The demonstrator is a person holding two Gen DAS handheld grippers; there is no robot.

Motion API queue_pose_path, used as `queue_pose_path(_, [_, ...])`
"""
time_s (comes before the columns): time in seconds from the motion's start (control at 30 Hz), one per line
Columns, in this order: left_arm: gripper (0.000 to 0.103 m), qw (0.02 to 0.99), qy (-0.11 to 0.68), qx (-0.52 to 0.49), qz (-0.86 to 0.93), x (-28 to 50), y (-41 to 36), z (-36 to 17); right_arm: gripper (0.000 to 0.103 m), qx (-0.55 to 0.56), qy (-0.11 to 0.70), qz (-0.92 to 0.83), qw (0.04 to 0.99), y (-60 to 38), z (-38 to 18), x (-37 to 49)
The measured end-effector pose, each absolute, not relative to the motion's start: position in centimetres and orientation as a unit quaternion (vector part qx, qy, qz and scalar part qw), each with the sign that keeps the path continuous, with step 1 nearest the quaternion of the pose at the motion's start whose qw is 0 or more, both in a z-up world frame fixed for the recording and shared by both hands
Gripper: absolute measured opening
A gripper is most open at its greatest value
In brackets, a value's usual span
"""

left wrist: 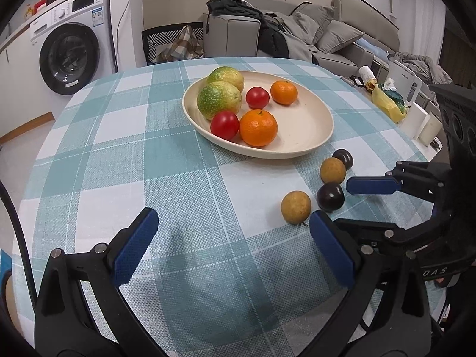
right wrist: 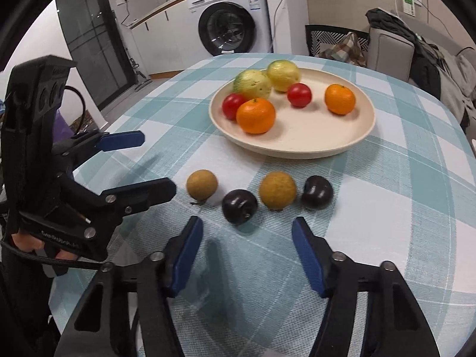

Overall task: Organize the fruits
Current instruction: 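Move the right tool to the dark plum while the left tool reaches the small brown fruit, then close the right tool on the dark plum while the left tool grasps the small brown fruit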

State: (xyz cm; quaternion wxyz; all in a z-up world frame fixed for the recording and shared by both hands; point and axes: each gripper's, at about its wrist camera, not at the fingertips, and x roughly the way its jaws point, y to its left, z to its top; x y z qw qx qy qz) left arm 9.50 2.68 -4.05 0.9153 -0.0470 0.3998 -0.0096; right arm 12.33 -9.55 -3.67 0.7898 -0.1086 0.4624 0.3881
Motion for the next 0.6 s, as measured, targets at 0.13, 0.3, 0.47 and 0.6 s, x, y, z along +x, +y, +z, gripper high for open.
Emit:
queue_pose_path(0.13, [0.102, 0.915, 0.399, -0.054, -0.008, 9.5, 3.0, -4.1, 0.055, -0.119, 0.456, 0.387, 0.792, -9.0, -3.8, 12.0])
queue_pose_path(0.3, [0.102, 0.915, 0.399, -0.055, -0.010, 9.4, 3.0, -4.1, 0.048, -0.125, 0.452, 0.390, 0.793, -8.6, -3.8, 11.9])
queue_pose_path(0.47, [0.102, 0.914, 0.401, -0.056, -0.008, 9.5, 2.9, -4.1, 0.045, -0.134, 0.450, 0.384, 0.795, -7.9, -3.8, 12.2])
queue_pose_path(0.6, [0.102, 0.914, 0.402, -0.056, -0.009, 9.5, 2.9, -4.2, 0.043, -0.148, 0.444, 0.380, 0.798, -7.5, -3.9, 12.1])
